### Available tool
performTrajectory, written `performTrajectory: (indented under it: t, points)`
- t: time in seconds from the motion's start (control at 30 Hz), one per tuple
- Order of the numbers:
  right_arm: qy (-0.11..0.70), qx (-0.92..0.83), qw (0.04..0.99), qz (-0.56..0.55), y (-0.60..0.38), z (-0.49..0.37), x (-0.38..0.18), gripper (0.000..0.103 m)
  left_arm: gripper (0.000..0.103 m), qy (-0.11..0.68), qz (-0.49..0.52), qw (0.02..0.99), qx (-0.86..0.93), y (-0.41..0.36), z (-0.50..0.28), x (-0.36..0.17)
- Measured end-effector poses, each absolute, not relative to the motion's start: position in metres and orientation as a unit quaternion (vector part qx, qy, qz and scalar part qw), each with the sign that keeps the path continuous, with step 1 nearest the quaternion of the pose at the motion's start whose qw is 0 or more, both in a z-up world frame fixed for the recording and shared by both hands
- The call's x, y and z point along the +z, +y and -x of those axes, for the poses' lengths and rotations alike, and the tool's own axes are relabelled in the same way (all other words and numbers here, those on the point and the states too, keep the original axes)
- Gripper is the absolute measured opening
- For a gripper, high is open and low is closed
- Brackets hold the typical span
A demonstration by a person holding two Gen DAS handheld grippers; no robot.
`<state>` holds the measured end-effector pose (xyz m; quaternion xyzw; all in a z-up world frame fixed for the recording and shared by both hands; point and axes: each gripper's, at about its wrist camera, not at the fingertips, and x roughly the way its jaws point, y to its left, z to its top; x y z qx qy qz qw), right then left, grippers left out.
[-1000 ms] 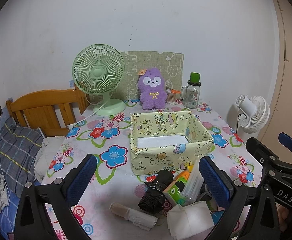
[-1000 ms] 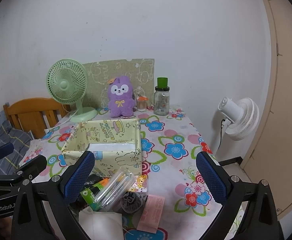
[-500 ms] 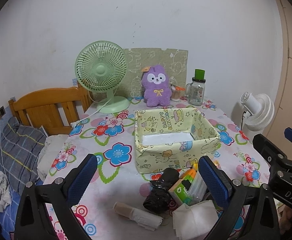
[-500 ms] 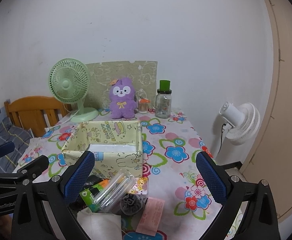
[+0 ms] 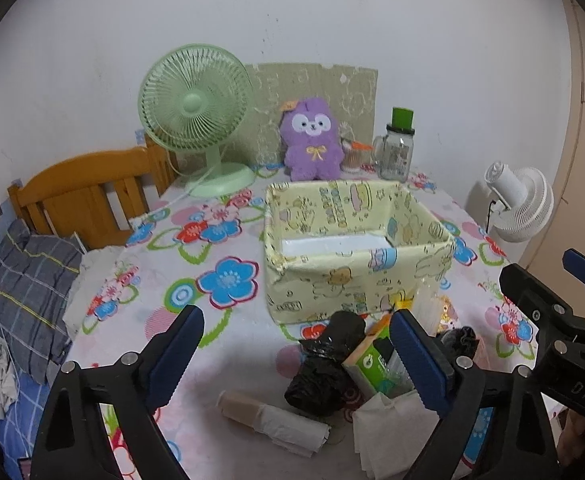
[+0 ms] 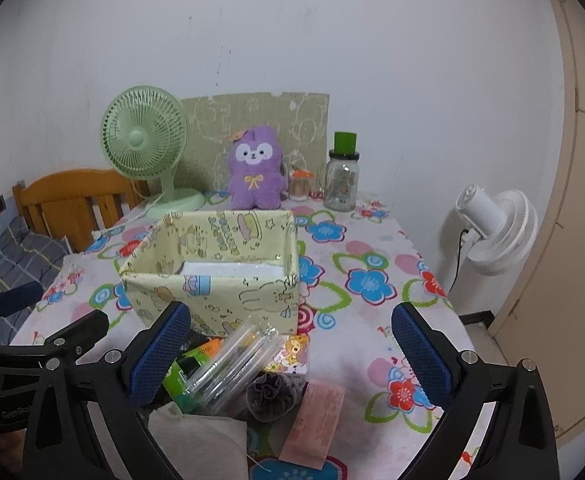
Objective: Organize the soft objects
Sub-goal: 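Lower both tools toward the black umbrella and gray scrunchie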
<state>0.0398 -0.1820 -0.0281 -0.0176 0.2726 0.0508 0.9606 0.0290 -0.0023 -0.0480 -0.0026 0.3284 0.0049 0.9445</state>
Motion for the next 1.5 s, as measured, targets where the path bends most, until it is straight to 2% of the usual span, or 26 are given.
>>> performTrajectory:
  t: [0.2, 0.33, 0.8, 1.03, 1.17, 1.33, 1.5]
  points:
    - [0.295, 0.054, 0.954, 0.012, -0.184, -0.048, -0.044, 0.098, 0.094, 0.350, 0.001, 0.937, -0.002, -0.004, -0.037, -0.066]
    - [0.316, 0.054, 0.947, 0.016, -0.184, -0.053, -0.058, 0.092, 0.094, 0.366, -0.004, 0.930, -0.010, -0.008, -0.041, -0.081]
    - [0.353, 0.046, 0.934, 0.020, -0.186, -0.056, -0.097, 0.088, 0.092, 0.385, -0.016, 0.922, -0.024, -0.017, -0.050, -0.111]
    - [0.373, 0.054, 0.926, 0.015, -0.184, -0.061, -0.111, 0.083, 0.092, 0.403, -0.022, 0.915, -0.019, -0.016, -0.053, -0.123]
    - [0.382, 0.060, 0.922, 0.018, -0.180, -0.064, -0.115, 0.070, 0.092, 0.407, -0.026, 0.913, -0.020, -0.015, -0.055, -0.126]
    - [0.395, 0.068, 0.916, 0.014, -0.177, -0.071, -0.125, 0.069, 0.093, 0.411, -0.029, 0.911, -0.027, -0.016, -0.055, -0.130]
    - [0.411, 0.074, 0.909, 0.007, -0.175, -0.079, -0.134, 0.060, 0.093, 0.418, -0.029, 0.907, -0.039, -0.014, -0.053, -0.134]
